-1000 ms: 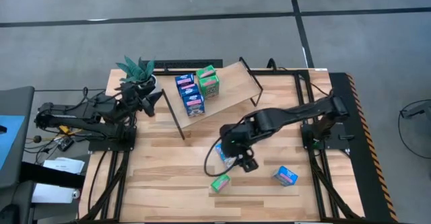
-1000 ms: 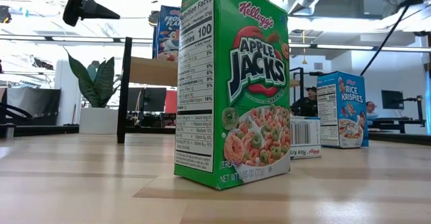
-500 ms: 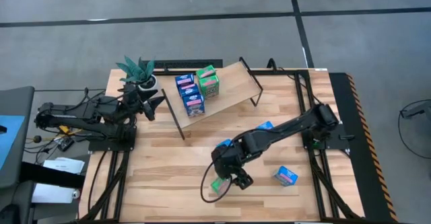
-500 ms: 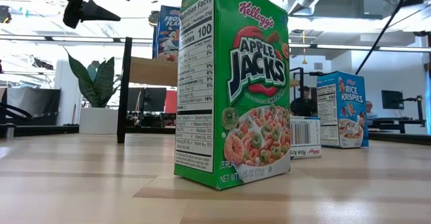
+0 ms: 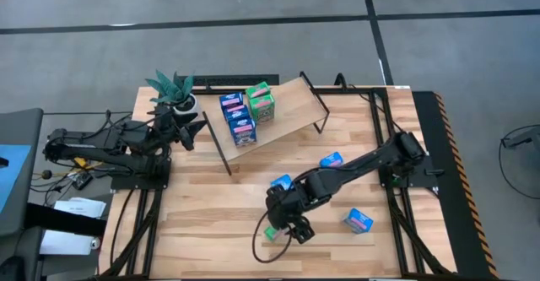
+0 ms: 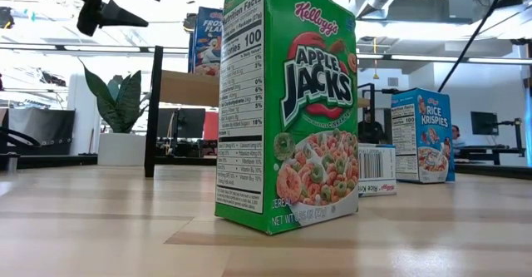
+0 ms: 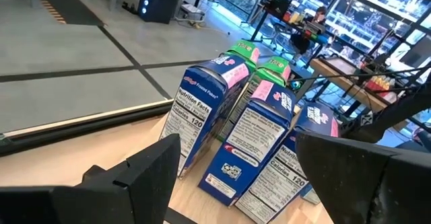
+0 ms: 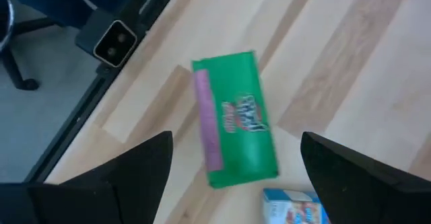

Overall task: Stack cereal on shelf
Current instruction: Put the green cereal box on the shelf and align it with the other green cereal boxes

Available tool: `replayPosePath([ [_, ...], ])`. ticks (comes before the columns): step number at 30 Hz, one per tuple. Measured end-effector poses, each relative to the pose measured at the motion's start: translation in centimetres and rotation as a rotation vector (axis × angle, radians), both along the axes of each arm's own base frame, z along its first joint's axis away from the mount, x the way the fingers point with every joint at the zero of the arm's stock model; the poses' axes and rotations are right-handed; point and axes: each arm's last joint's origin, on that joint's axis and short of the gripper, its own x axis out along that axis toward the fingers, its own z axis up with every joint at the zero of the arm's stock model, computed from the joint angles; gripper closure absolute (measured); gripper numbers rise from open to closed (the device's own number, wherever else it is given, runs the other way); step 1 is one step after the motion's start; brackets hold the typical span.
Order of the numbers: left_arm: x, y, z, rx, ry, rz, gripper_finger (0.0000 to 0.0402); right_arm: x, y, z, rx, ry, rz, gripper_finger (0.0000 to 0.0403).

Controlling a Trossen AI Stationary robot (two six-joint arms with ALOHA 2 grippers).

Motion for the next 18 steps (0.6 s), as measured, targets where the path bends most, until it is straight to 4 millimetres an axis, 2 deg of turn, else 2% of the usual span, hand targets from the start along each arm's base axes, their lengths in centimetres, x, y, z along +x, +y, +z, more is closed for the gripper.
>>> replayPosePath([
  [2,0.0,0.0,0.0,0.000,0.005,0.000,0.0119,-0.1,0.1,-0.1,-0.009,0.002,-0.004,0.0051],
  [10,0.0,0.0,-0.1,0.002,0.015,0.001,0.0119,1.2,0.0,-2.4,0.023,0.062,-0.046,0.0051],
  [18,0.0,0.0,-0.2,0.002,0.019,0.001,0.0119,1.0,-0.1,-2.5,0.042,0.095,-0.056,0.0061],
])
